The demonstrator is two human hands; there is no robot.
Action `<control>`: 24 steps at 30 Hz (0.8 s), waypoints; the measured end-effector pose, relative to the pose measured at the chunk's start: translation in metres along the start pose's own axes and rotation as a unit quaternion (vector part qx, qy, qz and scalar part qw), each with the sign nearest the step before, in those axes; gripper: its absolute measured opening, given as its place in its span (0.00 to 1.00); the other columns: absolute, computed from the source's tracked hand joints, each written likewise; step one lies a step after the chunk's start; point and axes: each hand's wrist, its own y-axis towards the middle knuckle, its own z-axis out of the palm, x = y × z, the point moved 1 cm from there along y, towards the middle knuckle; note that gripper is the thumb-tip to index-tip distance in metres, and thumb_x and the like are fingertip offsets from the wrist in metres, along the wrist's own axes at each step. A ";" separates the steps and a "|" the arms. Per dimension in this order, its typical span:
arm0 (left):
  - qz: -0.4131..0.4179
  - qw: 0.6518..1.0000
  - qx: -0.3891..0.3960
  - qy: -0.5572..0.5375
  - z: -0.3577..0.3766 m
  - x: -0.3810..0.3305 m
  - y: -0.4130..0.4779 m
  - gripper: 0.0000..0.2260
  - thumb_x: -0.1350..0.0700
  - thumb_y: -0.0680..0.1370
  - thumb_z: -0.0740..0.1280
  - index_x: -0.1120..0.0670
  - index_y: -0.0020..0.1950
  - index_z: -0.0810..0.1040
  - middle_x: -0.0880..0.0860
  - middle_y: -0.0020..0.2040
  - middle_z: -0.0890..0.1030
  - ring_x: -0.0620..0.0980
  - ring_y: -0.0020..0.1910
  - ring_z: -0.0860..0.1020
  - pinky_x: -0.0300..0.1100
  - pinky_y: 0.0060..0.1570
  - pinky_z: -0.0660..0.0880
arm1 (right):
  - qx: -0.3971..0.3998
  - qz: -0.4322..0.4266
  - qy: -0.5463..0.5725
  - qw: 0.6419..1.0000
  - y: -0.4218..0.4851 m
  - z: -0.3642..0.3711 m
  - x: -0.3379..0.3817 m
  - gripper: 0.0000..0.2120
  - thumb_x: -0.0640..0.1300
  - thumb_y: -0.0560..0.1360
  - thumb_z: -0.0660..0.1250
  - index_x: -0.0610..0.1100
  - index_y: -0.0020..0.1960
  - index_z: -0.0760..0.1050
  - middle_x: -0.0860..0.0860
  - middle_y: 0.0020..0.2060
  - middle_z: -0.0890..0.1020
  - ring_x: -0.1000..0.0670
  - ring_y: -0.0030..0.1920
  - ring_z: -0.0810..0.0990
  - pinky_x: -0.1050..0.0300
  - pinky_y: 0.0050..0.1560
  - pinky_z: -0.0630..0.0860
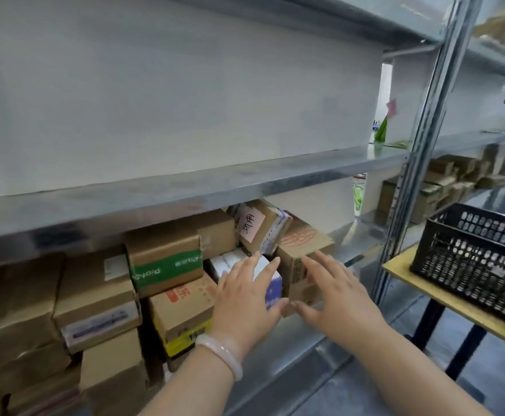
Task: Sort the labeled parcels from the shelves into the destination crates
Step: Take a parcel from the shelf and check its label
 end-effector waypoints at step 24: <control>-0.154 0.987 -0.036 0.018 0.023 0.026 0.048 0.30 0.35 0.79 0.58 0.32 0.78 0.48 0.40 0.80 0.51 0.42 0.76 0.46 0.41 0.71 0.46 | 0.039 0.194 0.450 0.871 0.218 0.061 -0.033 0.36 0.63 0.63 0.71 0.58 0.69 0.66 0.46 0.61 0.72 0.47 0.51 0.76 0.47 0.51 0.79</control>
